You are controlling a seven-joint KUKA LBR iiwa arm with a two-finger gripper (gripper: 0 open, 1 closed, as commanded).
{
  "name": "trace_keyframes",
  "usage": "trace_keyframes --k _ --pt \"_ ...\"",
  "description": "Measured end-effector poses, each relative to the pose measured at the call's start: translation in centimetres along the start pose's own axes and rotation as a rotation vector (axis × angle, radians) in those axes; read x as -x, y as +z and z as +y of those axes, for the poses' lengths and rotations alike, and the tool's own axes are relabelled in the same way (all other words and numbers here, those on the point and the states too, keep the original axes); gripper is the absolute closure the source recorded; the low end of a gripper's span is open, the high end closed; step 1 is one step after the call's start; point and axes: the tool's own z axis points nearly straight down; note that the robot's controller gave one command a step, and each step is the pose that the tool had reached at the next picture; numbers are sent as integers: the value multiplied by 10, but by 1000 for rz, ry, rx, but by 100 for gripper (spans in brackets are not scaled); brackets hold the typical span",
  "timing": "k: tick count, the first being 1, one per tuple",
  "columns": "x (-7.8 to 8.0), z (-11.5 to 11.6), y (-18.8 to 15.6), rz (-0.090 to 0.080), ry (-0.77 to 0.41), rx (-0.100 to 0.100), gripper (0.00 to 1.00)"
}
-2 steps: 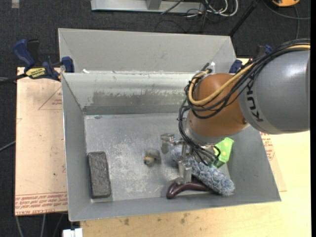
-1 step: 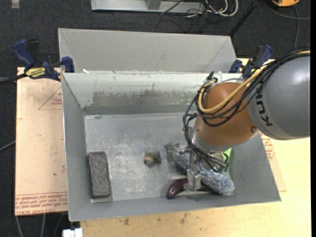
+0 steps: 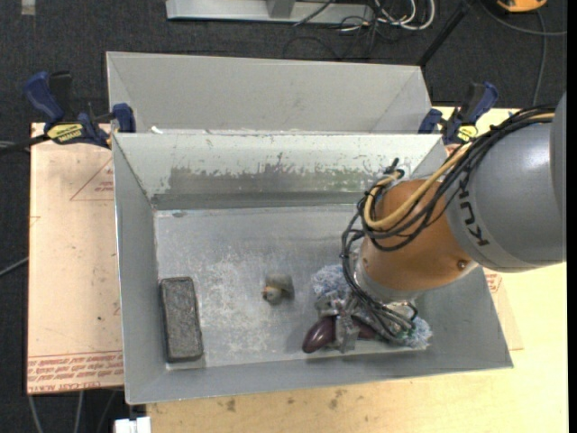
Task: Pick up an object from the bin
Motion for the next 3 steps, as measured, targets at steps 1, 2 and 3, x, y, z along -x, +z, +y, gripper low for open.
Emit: trace_keyframes --k 1,2,3 --pt "0 0 0 0 0 0 100" --pt "-14 -82 -142 -4 -47 -3 100" --pt "-14 -82 -142 -3 -48 -1 100"
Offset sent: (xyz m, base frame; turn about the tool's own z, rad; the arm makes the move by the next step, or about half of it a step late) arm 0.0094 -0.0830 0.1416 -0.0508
